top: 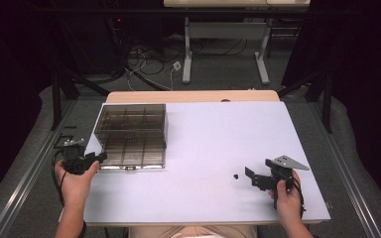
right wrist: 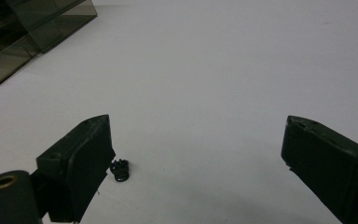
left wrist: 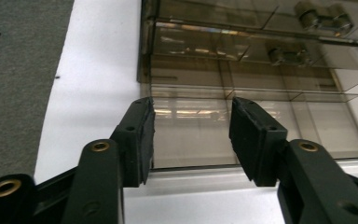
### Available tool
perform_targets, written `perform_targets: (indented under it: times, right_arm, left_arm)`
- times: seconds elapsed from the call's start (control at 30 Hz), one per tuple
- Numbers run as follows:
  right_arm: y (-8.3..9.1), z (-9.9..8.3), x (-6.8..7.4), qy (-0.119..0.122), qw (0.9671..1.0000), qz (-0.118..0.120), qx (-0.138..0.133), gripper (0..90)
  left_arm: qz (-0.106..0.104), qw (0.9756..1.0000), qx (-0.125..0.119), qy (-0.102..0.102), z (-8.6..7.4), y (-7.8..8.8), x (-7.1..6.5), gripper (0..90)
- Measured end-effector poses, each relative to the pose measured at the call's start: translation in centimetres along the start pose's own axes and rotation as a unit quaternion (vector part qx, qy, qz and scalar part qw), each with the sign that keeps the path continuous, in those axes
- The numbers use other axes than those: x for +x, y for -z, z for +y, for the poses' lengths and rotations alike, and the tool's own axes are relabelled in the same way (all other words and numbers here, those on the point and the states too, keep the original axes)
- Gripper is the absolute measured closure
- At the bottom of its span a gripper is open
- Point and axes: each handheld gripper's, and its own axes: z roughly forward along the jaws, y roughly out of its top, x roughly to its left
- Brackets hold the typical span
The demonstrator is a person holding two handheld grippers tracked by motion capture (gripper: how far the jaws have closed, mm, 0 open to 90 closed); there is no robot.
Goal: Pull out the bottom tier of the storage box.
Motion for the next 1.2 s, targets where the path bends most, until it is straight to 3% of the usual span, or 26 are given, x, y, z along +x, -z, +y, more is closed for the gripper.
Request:
perform_targets:
  times: [0.1,0.27,0.3,0.43,0.57,0.63,0.8,1.0,1.1,1.2]
  right_arm:
    - [0.0,0.0,0.0,0.001,1.0000,0.000,0.000,8.5]
    - [0.0,0.0,0.0,0.001,1.0000,-0.001,-0.002,8.4]
    - [0.0,0.0,0.0,0.001,1.0000,-0.001,-0.002,8.5]
    - [-0.2,0.0,-0.2,0.004,1.0000,-0.001,-0.001,8.5]
    - [-0.3,0.0,-0.1,-0.002,1.0000,-0.003,0.002,8.5]
    - [-0.3,0.0,-0.1,0.007,1.0000,-0.002,0.001,8.5]
    - [-0.1,-0.1,0.1,-0.003,1.0000,-0.003,0.001,8.5]
    - [0.0,-0.1,0.0,0.005,1.0000,-0.005,0.005,8.5]
    - [0.1,-0.2,0.2,-0.001,1.0000,-0.006,0.007,8.4]
    - [0.1,-0.2,0.2,0.001,1.0000,-0.002,0.001,8.5]
  left_arm:
    - [0.005,0.9999,-0.006,-0.006,0.1,0.2,-0.2,45.8]
    - [-0.007,0.9999,-0.012,-0.003,0.2,0.3,-0.3,41.7]
    - [-0.012,0.9997,-0.016,-0.012,0.2,0.3,-0.3,41.4]
    - [0.011,0.9991,-0.027,-0.032,0.4,0.3,-0.6,37.8]
    - [0.014,0.9973,-0.051,-0.050,0.5,0.5,-0.6,33.4]
    - [0.015,0.9965,-0.061,-0.056,0.5,0.7,-0.6,32.9]
    - [-0.005,0.9960,-0.079,-0.043,0.6,1.3,-0.4,31.2]
    - [-0.034,0.9946,-0.096,-0.023,0.5,1.3,-0.3,16.8]
    - [-0.037,0.9938,-0.100,-0.030,0.6,1.4,-0.4,15.1]
    - [-0.035,0.9933,-0.104,-0.038,0.7,1.5,-0.6,7.2]
